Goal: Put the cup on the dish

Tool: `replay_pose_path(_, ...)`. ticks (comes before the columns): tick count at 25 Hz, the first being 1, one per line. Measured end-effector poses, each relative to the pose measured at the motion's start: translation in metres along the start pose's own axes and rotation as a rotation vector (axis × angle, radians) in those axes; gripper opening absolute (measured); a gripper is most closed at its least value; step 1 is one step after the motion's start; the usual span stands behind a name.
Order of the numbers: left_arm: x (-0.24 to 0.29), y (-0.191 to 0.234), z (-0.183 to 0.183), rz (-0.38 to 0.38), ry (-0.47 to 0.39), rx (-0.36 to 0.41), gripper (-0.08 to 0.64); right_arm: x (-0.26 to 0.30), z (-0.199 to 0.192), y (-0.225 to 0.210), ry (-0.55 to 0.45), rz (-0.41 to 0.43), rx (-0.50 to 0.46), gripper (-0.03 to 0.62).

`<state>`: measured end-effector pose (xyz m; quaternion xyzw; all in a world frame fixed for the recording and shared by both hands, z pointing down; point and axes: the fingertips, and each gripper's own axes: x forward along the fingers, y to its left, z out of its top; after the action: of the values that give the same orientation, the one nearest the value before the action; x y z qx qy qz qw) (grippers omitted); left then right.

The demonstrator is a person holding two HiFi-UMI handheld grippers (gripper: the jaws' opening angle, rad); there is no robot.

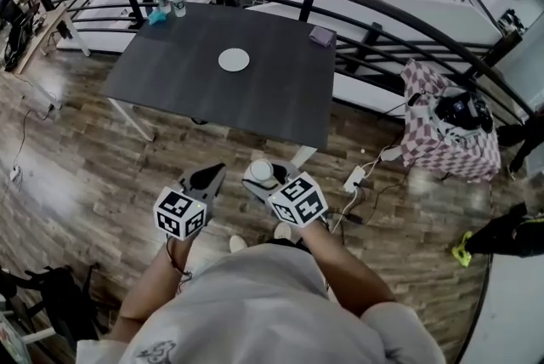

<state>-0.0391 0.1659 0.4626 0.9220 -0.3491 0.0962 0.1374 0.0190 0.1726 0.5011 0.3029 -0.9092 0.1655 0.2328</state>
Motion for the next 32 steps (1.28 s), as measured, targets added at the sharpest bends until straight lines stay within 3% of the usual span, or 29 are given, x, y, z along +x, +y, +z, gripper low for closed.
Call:
replay_pose_path(15, 0.044, 0.079, 0.02, 0.013, 0.013, -0.002, -0.002, 0.067, 0.052, -0.062, -0.016, 0.037, -0.016, 0.262)
replay_pose_path(32, 0.203, 0.175, 0.074, 0.076, 0.014, -0.07, -0.002, 0.122, 0.109, -0.243, 0.022, 0.107, -0.04, 0.262)
